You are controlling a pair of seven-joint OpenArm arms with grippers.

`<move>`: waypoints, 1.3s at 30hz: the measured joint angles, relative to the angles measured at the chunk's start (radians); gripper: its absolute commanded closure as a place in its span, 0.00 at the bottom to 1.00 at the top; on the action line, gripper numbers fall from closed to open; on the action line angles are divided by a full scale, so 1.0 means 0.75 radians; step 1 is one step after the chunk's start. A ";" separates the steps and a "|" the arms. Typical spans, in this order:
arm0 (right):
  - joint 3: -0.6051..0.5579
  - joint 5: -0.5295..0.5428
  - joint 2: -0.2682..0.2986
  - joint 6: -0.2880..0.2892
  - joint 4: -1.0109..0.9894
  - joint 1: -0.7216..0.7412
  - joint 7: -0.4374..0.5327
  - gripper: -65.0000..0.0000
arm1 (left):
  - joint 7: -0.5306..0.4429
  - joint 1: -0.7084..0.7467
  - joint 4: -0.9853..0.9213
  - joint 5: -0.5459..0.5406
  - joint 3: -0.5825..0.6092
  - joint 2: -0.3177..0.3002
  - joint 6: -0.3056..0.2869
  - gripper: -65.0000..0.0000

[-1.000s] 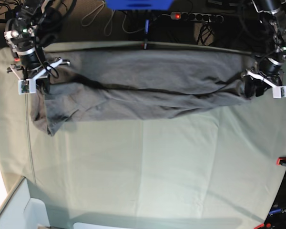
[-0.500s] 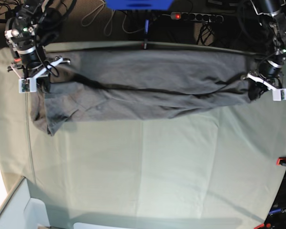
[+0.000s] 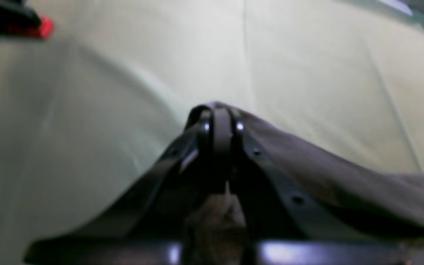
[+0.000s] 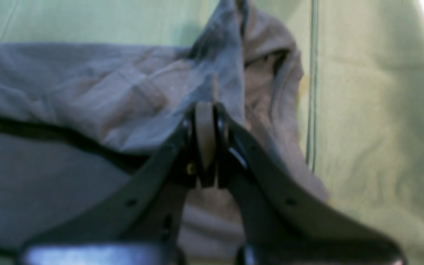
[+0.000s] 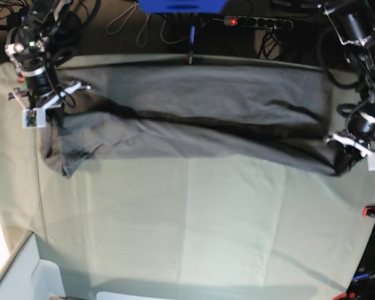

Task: Layout the t-shirt on the table in an organized manner, then fold the t-shirt properly
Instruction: 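Drag the grey strip toward the robot with both grippers to straighten it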

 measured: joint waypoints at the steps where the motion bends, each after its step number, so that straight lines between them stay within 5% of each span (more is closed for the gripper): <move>1: 0.000 0.000 0.001 -0.001 0.000 0.014 0.001 1.00 | 0.033 -0.021 0.000 0.000 -0.001 -0.001 0.002 1.00; 17: 0.024 0.006 -0.002 0.001 0.003 0.016 0.005 1.00 | 0.065 -0.142 -0.005 -0.011 -0.006 -0.001 0.005 1.00; 27: 0.075 0.006 -0.002 0.000 0.002 0.002 0.010 1.00 | 0.058 0.176 -0.001 -0.265 -0.012 -0.002 0.014 1.00; 39: 0.124 0.006 -0.007 0.001 0.001 -0.032 0.006 1.00 | 0.058 0.382 0.081 -0.283 -0.011 -0.003 0.008 1.00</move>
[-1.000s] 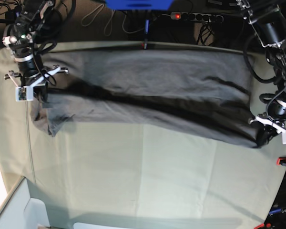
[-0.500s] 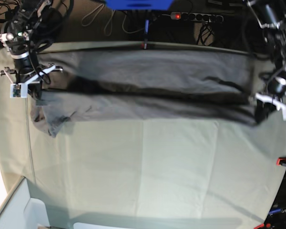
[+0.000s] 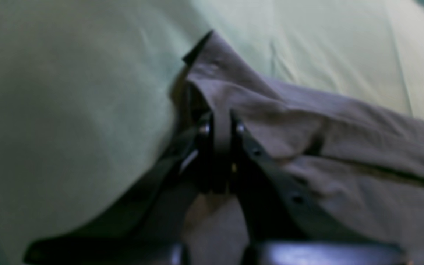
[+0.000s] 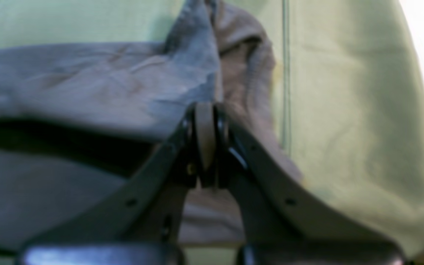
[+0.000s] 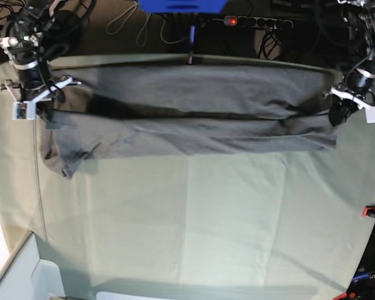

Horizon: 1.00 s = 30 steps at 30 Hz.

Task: Layout the t-shirt on the table in an organized manner, then fold the t-shirt properly
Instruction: 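Drag the grey strip toward the robot with both grippers to straighten it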

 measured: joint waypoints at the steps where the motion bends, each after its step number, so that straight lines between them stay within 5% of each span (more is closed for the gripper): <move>1: 0.016 0.000 0.001 -0.001 0.000 0.002 0.001 1.00 | -0.001 0.022 0.040 -0.008 0.000 0.000 0.002 1.00; 5: 0.022 -0.001 0.006 -0.001 0.000 -0.001 0.000 1.00 | -0.009 0.077 0.113 -0.096 -0.030 0.004 -0.004 1.00; 30: 0.018 0.006 0.004 0.000 -0.038 -0.061 0.010 1.00 | 0.006 0.131 -0.048 -0.090 -0.031 0.006 0.002 1.00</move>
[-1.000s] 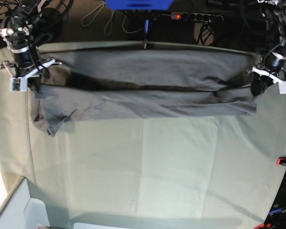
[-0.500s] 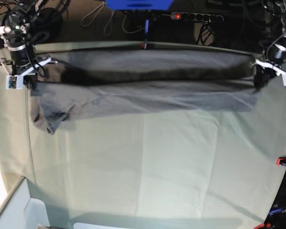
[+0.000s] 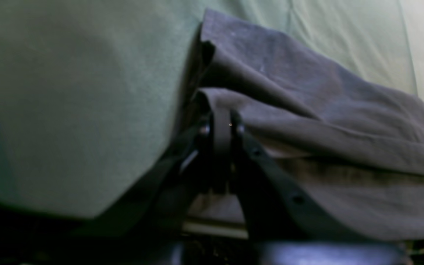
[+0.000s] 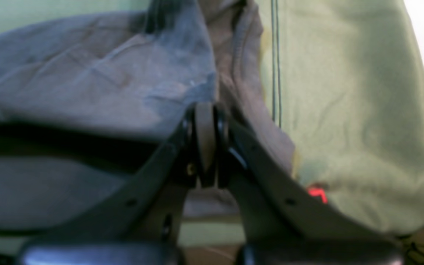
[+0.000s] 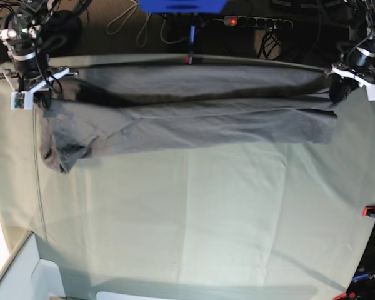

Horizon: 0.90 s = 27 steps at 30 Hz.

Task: Layout the t-shirt on the table in an organized manner, then fold the t-shirt properly
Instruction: 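Drag the grey strip toward the robot with both grippers to straighten it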

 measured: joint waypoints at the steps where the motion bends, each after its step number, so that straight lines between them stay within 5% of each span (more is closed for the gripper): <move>1: 0.001 0.000 -0.001 -0.001 0.000 -0.015 -0.001 1.00 | 0.000 0.001 0.000 -0.001 0.000 0.001 0.000 1.00; 27: -0.011 0.109 0.000 0.000 -0.055 -0.173 -0.002 1.00 | 0.001 -0.003 0.000 0.010 0.003 0.000 0.000 1.00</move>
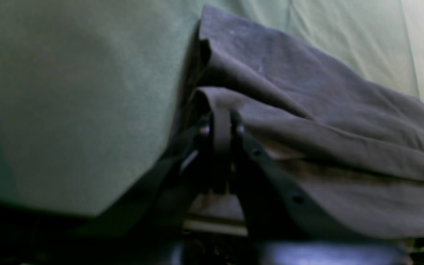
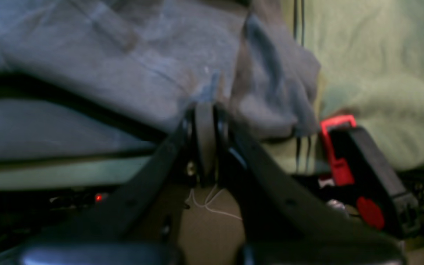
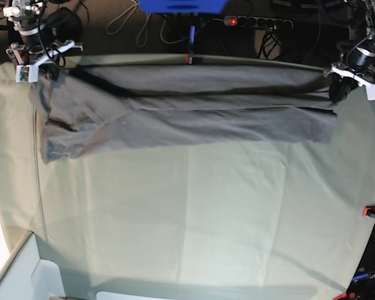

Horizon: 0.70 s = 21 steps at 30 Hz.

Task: Layout the t-shirt on the table in an organized manner, then fold the t-shirt properly
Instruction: 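Drag the grey strip toward the robot with both grippers to straighten it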

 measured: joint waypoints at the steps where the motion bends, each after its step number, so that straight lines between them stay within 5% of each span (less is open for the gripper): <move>1: -0.001 0.000 -0.001 -0.001 0.000 -0.005 0.000 1.00 | 0.000 0.000 0.000 0.000 0.000 0.000 0.000 1.00; 13: -0.076 0.001 0.003 -0.002 -0.047 -0.035 0.004 1.00 | 0.000 -0.004 0.000 0.000 0.000 0.000 0.000 0.98; 15: -0.075 -0.002 0.003 -0.001 -0.085 -0.014 -0.001 1.00 | -0.001 -0.004 0.000 -0.001 0.000 -0.001 0.000 0.90; 21: -0.075 -0.001 0.003 -0.001 -0.093 -0.012 0.002 0.95 | 0.000 0.004 0.000 0.004 0.002 0.000 0.000 0.45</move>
